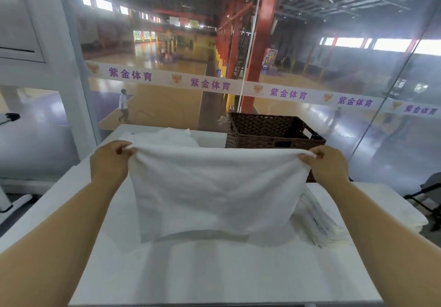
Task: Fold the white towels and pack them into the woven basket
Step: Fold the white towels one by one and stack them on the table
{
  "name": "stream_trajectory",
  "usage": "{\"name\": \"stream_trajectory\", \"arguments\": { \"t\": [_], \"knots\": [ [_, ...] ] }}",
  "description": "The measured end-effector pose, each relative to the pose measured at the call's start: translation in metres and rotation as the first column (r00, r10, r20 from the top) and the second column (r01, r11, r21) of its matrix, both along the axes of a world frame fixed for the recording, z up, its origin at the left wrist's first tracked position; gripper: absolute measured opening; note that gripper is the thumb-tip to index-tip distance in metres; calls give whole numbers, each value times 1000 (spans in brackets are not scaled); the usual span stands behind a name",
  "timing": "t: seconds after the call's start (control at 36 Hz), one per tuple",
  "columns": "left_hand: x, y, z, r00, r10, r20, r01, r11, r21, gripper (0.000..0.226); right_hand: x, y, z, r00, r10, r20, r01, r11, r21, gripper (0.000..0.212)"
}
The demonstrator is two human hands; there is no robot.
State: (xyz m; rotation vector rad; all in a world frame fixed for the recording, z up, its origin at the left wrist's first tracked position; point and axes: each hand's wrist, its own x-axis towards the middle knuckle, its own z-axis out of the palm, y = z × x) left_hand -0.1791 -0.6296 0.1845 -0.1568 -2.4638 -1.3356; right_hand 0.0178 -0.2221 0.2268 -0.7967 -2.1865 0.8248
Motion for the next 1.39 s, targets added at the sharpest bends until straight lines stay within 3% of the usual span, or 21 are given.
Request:
{"name": "stream_trajectory", "arguments": {
  "t": [0.22, 0.47, 0.72, 0.92, 1.0, 1.08, 1.14, 1.28, 1.39],
  "knots": [
    [23, 2, -27, 989, -145, 4, 144, 987, 75, 17, 26, -1, -32, 1000, 12, -20, -13, 998, -60, 16],
    [24, 13, -32, 993, -114, 20, 109, 979, 172, 10, 32, 4, -41, 996, -43, 73, 49, 995, -82, 15],
    [9, 29, -69, 972, -113, 205, 81, 984, 158, 6, 21, 12, -76, 974, -38, 224, 57, 995, -80, 14],
    [13, 30, -141, 894, -136, 427, 164, 986, -31, 4, 13, 14, -145, 896, 24, 444, 23, 995, -100, 17],
    [9, 33, -158, 859, -111, 500, 97, 994, 53, 4, 6, 20, -167, 911, -14, 413, 94, 980, -173, 16],
    [-4, 41, -164, 818, -100, 566, 1, 985, 174, 2, -8, 30, -180, 942, -37, 335, 163, 919, -359, 15],
    [-17, 48, -165, 813, -93, 575, -20, 982, 188, 6, -19, 37, -185, 945, -47, 323, 173, 912, -373, 16],
    [-48, 69, -165, 820, -83, 567, 2, 990, 141, 16, -50, 56, -191, 905, -40, 425, 152, 960, -233, 17],
    [-60, 88, -169, 826, -78, 558, 47, 997, 69, 35, -69, 69, -204, 895, 34, 444, 123, 939, -321, 22]
  ]
}}
